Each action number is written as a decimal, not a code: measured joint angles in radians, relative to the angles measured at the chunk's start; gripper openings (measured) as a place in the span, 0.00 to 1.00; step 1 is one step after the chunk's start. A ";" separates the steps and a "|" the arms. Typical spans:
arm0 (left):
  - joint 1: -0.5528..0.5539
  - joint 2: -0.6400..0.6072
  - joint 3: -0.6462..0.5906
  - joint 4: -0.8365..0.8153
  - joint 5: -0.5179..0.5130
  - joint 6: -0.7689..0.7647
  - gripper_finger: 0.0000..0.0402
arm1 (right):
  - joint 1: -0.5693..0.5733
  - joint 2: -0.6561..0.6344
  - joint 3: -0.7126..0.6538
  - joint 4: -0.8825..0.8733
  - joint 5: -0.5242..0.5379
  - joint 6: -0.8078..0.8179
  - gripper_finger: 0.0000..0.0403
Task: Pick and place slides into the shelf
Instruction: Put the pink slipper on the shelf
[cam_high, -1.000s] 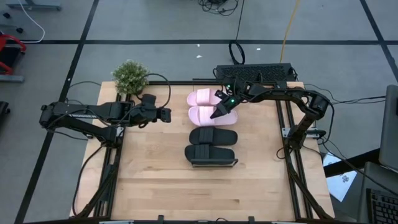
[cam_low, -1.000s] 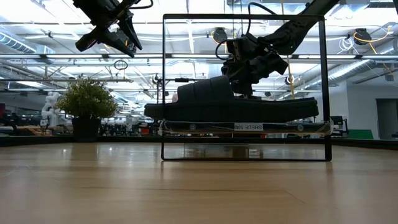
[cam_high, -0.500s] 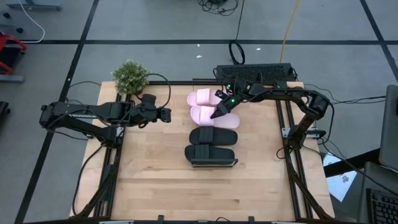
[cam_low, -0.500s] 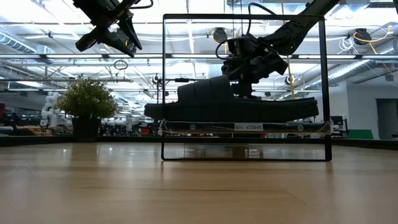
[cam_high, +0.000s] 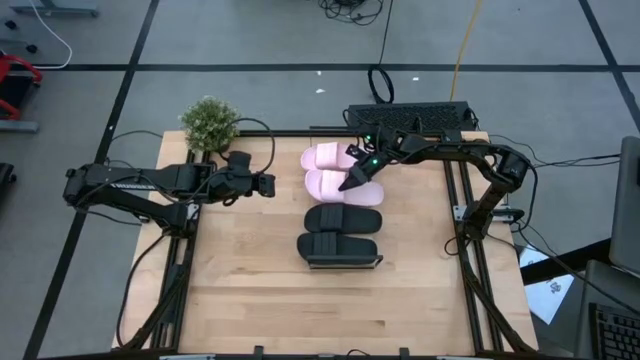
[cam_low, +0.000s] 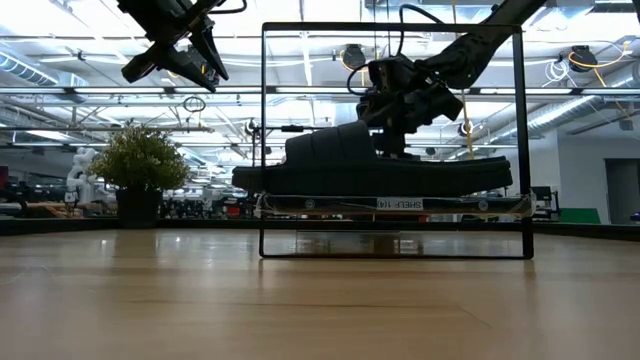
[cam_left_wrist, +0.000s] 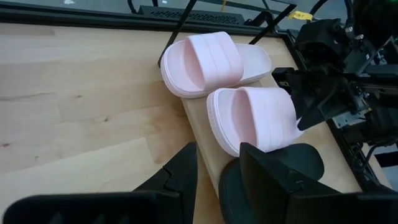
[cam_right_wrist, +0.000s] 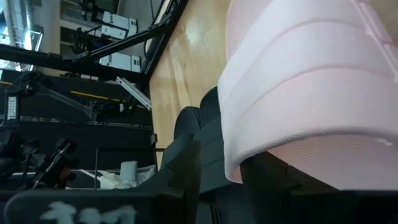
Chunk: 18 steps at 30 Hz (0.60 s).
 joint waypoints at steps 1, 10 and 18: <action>0.000 0.000 0.000 0.000 0.000 0.002 0.29 | -0.001 0.000 0.000 0.001 0.000 -0.004 0.25; 0.000 0.000 0.000 0.000 0.001 0.002 0.29 | -0.028 0.000 0.000 -0.012 -0.052 0.006 0.25; 0.008 0.000 0.000 0.052 0.001 0.055 0.29 | -0.001 0.000 0.000 -0.007 -0.053 -0.005 0.25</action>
